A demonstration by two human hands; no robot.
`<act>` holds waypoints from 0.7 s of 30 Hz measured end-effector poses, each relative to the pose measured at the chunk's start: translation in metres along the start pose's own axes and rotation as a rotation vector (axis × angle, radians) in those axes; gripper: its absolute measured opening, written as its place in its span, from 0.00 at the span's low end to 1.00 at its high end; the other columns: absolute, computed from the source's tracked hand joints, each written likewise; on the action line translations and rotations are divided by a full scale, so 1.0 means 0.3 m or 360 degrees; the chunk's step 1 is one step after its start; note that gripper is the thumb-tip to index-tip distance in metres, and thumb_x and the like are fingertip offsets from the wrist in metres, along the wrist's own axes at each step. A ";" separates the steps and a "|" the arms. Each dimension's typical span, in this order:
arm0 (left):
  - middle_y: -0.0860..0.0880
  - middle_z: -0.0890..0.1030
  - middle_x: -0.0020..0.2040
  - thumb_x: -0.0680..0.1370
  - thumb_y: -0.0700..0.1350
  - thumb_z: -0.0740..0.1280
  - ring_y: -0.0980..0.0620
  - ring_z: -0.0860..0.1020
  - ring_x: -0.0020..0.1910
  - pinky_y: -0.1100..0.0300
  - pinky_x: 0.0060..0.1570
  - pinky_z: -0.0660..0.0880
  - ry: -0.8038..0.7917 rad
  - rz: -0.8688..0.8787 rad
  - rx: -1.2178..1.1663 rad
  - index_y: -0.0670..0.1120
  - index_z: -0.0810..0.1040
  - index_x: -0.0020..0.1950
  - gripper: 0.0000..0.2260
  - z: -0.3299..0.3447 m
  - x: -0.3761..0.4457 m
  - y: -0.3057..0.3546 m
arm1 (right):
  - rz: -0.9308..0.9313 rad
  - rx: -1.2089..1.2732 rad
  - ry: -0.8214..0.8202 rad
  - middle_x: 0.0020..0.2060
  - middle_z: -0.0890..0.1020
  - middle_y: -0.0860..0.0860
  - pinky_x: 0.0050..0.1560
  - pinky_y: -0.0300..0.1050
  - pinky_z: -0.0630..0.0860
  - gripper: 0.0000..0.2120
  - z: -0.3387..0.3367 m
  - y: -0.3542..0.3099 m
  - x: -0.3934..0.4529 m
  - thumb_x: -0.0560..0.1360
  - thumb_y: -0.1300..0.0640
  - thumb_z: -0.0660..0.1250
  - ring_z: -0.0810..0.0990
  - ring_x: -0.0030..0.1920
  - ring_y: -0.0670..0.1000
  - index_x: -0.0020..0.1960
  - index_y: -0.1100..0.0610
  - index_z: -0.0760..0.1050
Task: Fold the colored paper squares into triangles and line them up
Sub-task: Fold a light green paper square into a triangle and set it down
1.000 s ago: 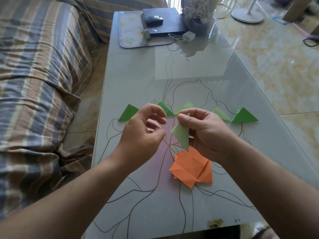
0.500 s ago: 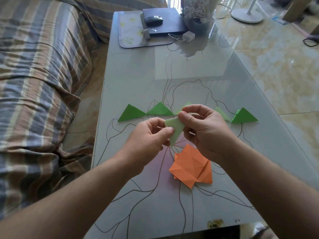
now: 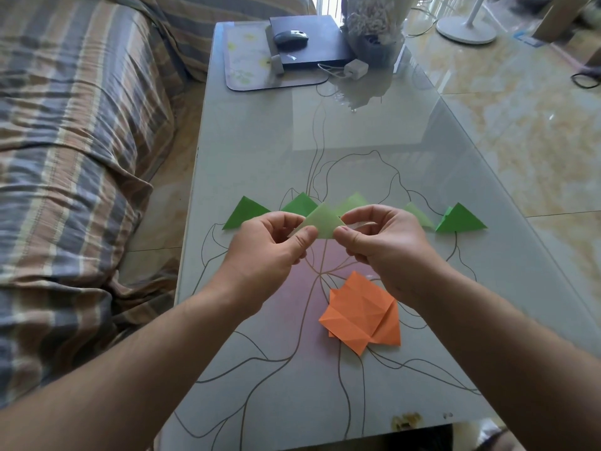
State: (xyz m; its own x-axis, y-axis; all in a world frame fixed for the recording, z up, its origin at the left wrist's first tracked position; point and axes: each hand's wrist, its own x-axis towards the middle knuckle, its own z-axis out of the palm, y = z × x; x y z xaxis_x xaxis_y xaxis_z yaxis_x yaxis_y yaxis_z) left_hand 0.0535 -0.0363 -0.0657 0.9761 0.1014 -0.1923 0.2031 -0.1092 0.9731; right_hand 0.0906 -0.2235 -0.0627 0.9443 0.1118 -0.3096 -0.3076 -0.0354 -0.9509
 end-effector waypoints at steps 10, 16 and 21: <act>0.48 0.80 0.36 0.79 0.40 0.73 0.49 0.77 0.36 0.53 0.45 0.80 -0.0020 -0.0210 -0.0253 0.43 0.82 0.51 0.03 -0.001 0.018 0.005 | 0.0285 0.0048 -0.0272 0.41 0.85 0.54 0.45 0.45 0.76 0.09 0.002 -0.011 -0.013 0.75 0.55 0.76 0.80 0.40 0.51 0.54 0.57 0.82; 0.48 0.80 0.36 0.80 0.44 0.72 0.50 0.78 0.36 0.53 0.46 0.80 -0.0138 -0.0222 -0.0257 0.42 0.82 0.52 0.05 0.003 0.014 0.002 | 0.0234 -0.0113 -0.0373 0.37 0.83 0.53 0.45 0.49 0.75 0.08 0.011 -0.012 -0.029 0.78 0.57 0.73 0.80 0.38 0.53 0.41 0.55 0.81; 0.47 0.81 0.35 0.79 0.47 0.73 0.49 0.78 0.37 0.51 0.46 0.78 -0.0169 -0.0167 -0.0133 0.41 0.82 0.45 0.10 0.001 0.007 -0.004 | 0.0173 -0.0154 -0.0329 0.37 0.84 0.54 0.40 0.44 0.76 0.09 -0.007 -0.020 -0.022 0.76 0.54 0.76 0.81 0.37 0.51 0.41 0.56 0.81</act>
State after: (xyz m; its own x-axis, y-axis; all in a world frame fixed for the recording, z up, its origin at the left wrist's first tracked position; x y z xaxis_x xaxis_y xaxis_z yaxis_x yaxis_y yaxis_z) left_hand 0.0554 -0.0361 -0.0673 0.9535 0.0021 -0.3015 0.3015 -0.0202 0.9533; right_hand 0.0864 -0.2263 -0.0549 0.8592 0.3023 -0.4127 -0.3840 -0.1521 -0.9107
